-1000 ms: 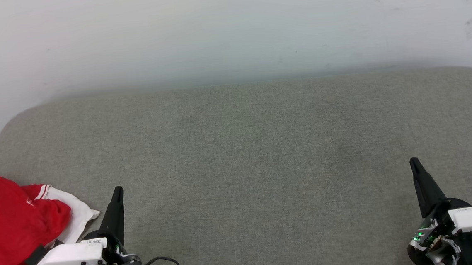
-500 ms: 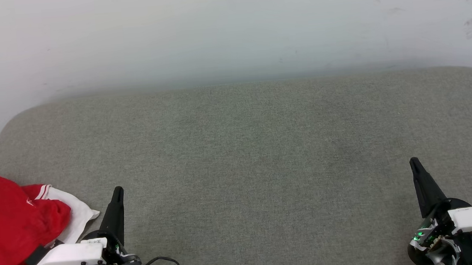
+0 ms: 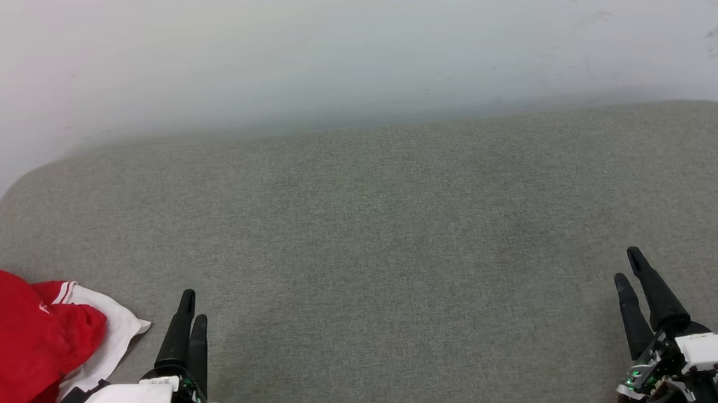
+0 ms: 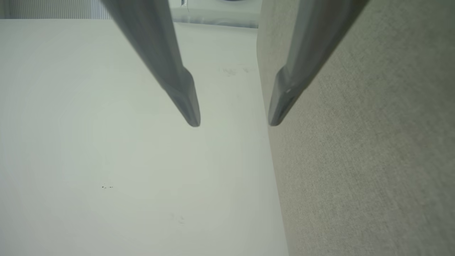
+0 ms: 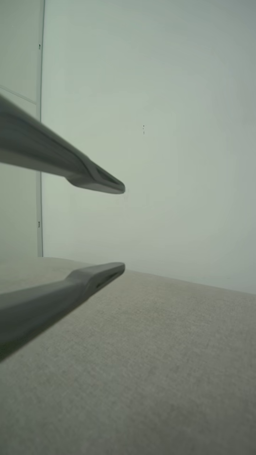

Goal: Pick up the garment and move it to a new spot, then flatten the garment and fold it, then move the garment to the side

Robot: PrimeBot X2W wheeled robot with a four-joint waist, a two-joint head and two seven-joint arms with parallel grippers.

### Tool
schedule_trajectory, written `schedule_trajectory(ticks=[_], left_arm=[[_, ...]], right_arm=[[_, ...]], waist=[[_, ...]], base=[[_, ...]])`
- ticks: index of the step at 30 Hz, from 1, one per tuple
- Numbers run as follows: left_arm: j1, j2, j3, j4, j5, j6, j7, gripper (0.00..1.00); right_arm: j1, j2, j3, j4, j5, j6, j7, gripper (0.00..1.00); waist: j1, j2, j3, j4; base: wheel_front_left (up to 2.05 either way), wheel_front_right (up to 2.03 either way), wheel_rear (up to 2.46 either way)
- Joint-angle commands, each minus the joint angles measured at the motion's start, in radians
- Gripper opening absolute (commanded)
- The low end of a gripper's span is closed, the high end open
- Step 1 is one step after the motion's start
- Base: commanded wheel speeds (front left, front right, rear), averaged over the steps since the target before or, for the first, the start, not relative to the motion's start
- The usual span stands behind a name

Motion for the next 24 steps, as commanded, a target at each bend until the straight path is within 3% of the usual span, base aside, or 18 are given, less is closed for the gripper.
schedule_trajectory(ticks=[1,12,19,24], left_arm=[[-0.022,0.002,-0.012,-0.027,0.007,0.0,-0.008,1.0],[-0.024,0.008,-0.068,-0.097,0.057,0.0,-0.064,1.0],[-0.022,0.007,-0.092,-0.149,0.192,0.0,-0.093,1.0],[-0.023,0.004,-0.093,-0.184,0.327,0.0,-0.113,1.0]], right_arm=[[-0.013,-0.001,0.007,-0.03,-0.005,0.0,-0.009,1.0],[0.003,-0.001,0.035,-0.106,-0.039,0.0,-0.061,1.0],[0.011,-0.002,0.038,-0.142,-0.135,0.0,-0.092,1.0],[0.015,-0.003,0.038,-0.165,-0.282,0.0,-0.112,1.0]], waist=[[0.0,0.0,0.0,-0.001],[0.0,0.0,0.001,-0.002],[0.0,0.0,0.001,0.001],[0.0,0.0,0.001,0.002]], base=[[0.0,0.0,0.0],[0.0,0.0,0.0],[0.0,0.0,0.0],[0.0,0.0,0.0]])
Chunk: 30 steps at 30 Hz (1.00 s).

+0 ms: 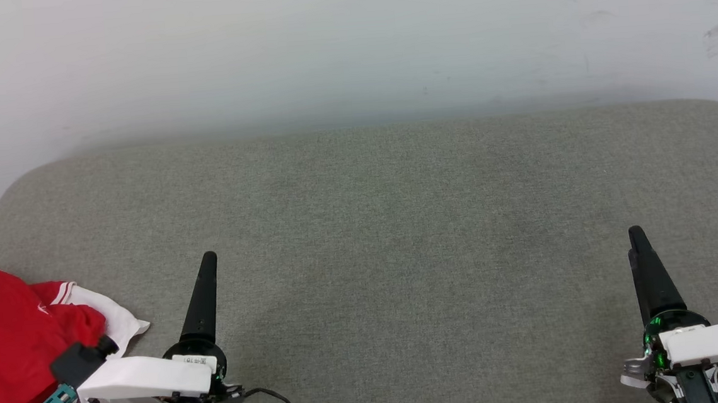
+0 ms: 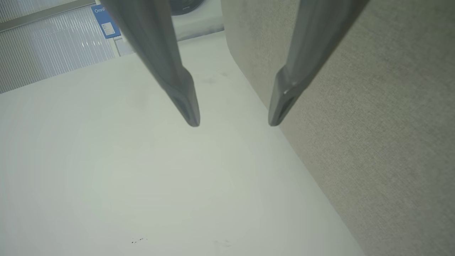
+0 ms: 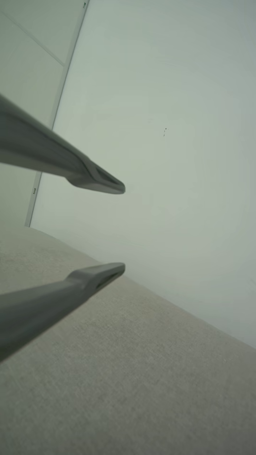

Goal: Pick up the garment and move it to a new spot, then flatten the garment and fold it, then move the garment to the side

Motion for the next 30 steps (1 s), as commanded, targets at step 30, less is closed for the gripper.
schedule_trajectory(ticks=[30], left_arm=[[0.007,0.082,-0.063,-0.053,0.715,0.056,-0.107,1.0]], right_arm=[[0.055,-0.003,-0.017,-0.189,-0.82,0.0,0.003,1.0]], waist=[[0.0,0.0,0.003,-0.003]], base=[[0.0,0.0,0.0]])
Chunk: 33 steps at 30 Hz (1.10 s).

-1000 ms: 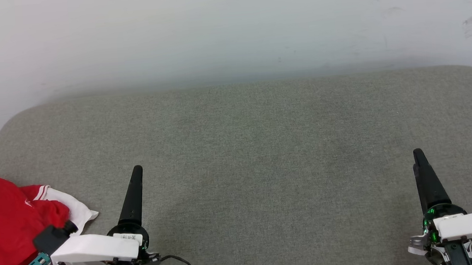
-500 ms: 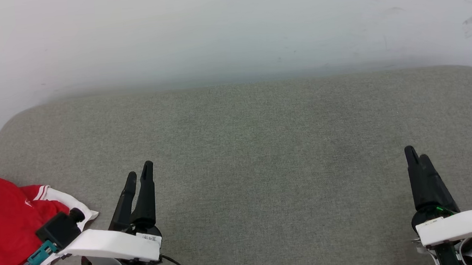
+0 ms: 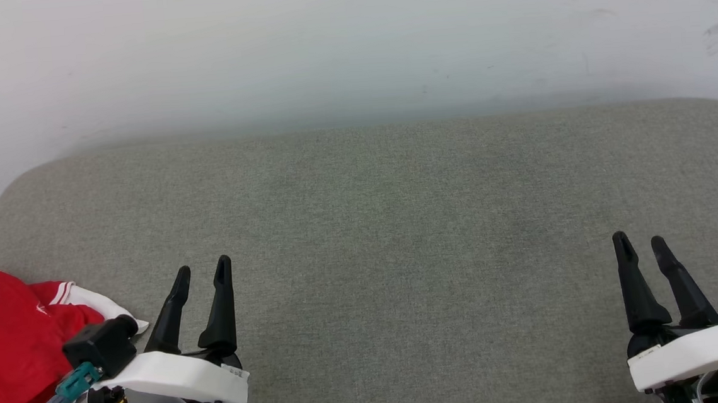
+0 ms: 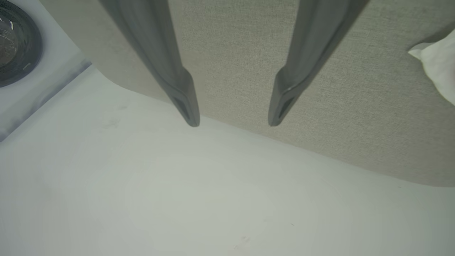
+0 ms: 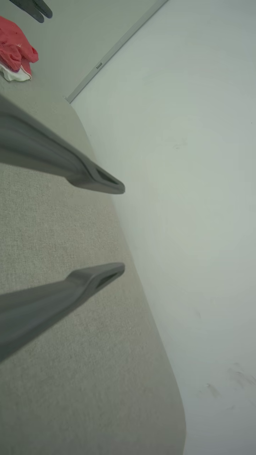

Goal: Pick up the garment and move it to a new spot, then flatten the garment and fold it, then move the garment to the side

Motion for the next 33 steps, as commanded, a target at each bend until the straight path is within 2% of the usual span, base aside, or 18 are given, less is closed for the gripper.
schedule_trajectory(ticks=[1,5,20,33], left_arm=[[0.0,0.014,-0.01,-0.011,0.035,0.008,-0.01,1.0],[0.006,0.035,-0.028,-0.006,0.106,0.03,-0.027,1.0],[0.015,0.066,-0.074,-0.006,0.253,0.071,-0.07,1.0],[0.021,0.057,-0.079,-0.01,0.32,0.065,-0.096,1.0]], right_arm=[[-0.002,-0.003,-0.005,-0.024,-0.038,0.0,0.004,1.0],[0.014,-0.003,-0.013,-0.047,-0.118,0.0,0.019,1.0],[0.046,-0.004,-0.021,-0.092,-0.271,0.0,0.044,1.0],[0.061,-0.004,-0.024,-0.114,-0.343,0.0,0.031,1.0]], waist=[[0.0,-0.0001,0.0,0.001],[0.0,-0.0001,-0.001,0.001],[0.0,-0.0001,0.001,-0.001],[0.0,-0.0001,0.004,0.004]], base=[[0.0,0.0,0.0],[0.0,0.0,0.0],[0.0,0.0,0.0],[0.0,0.0,0.0]])
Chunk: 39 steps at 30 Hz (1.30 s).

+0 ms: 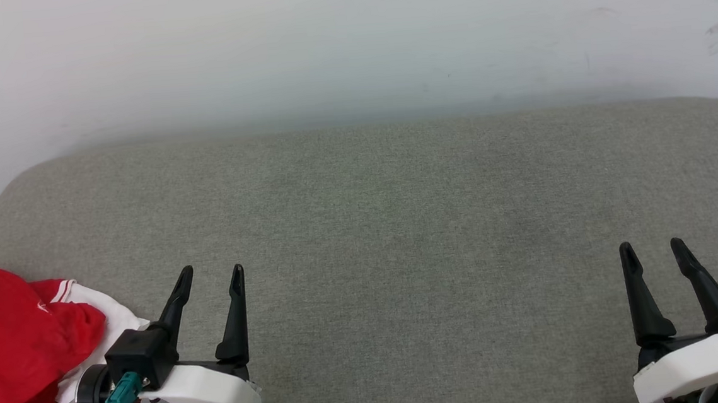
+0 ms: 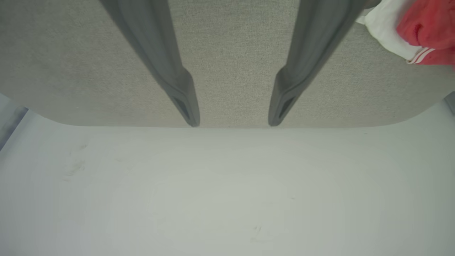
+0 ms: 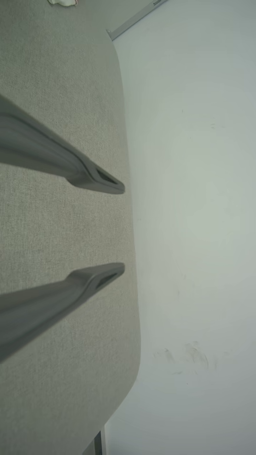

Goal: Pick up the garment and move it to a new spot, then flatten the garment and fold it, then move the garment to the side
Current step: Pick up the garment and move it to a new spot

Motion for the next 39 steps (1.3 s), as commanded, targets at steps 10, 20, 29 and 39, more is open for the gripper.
schedule_trajectory(ticks=[10,20,29,39], left_arm=[[-0.003,-0.025,0.026,-0.004,0.057,-0.011,-0.025,1.0],[0.008,-0.055,0.074,0.023,0.114,-0.033,-0.047,1.0],[0.016,-0.071,0.116,0.058,0.153,-0.049,-0.061,1.0],[0.007,-0.082,0.141,0.081,0.145,-0.068,-0.06,1.0]], right_arm=[[0.022,-0.003,-0.008,-0.026,-0.057,0.0,-0.014,1.0],[0.023,-0.003,0.013,-0.014,-0.127,0.0,-0.032,1.0],[0.007,-0.003,0.038,0.004,-0.164,0.0,-0.05,1.0],[-0.012,-0.003,0.049,0.026,-0.14,0.0,-0.06,1.0]], waist=[[0.0,0.0,-0.002,0.078],[0.0,0.0,-0.003,0.275],[0.0,0.0,-0.007,0.424],[0.0,0.0,-0.002,0.486]], base=[[0.0,0.0,0.0],[0.0,0.0,0.0],[0.0,0.0,0.0],[0.0,0.0,0.0]])
